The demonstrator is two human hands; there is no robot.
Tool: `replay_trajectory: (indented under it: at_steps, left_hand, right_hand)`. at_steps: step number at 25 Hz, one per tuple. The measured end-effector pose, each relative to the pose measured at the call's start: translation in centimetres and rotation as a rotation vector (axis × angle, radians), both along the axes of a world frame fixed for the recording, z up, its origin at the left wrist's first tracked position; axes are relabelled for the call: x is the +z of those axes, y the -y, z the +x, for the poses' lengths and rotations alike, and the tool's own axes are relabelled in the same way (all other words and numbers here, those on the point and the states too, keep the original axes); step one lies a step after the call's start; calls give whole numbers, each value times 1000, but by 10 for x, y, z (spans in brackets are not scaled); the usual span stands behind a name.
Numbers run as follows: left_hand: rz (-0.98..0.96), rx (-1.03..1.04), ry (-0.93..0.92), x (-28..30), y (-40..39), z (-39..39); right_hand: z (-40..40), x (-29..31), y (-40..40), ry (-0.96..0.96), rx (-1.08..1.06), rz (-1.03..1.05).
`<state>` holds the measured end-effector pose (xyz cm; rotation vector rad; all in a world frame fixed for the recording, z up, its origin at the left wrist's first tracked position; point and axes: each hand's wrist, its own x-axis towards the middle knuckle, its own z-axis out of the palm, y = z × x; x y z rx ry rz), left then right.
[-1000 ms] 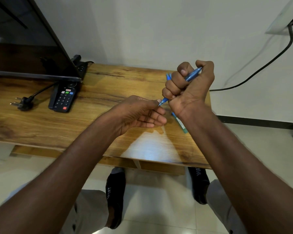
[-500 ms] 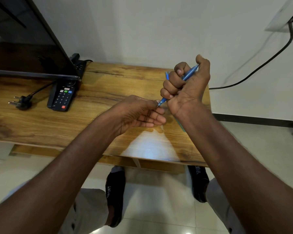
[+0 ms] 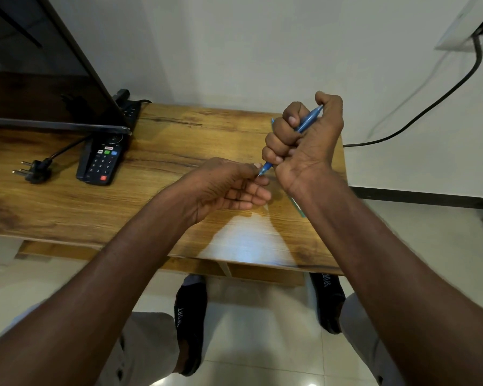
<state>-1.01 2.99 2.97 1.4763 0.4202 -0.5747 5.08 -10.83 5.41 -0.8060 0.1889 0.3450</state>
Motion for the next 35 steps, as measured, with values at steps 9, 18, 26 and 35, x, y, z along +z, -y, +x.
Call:
replay_trajectory:
  at_steps: [9, 18, 26, 35]
  left_hand:
    - [-57, 21, 53, 3, -4, 2]
    - [34, 199, 104, 3, -10, 2]
    - [599, 83, 164, -9, -22, -2]
    - [967, 52, 125, -26, -27, 1]
  right_hand:
    - [2, -3, 0, -67, 54, 39]
    - [9, -11, -1, -66, -95, -609]
    - [8, -26, 29, 61, -59, -974]
    - [7, -41, 37, 358, 216, -1669]
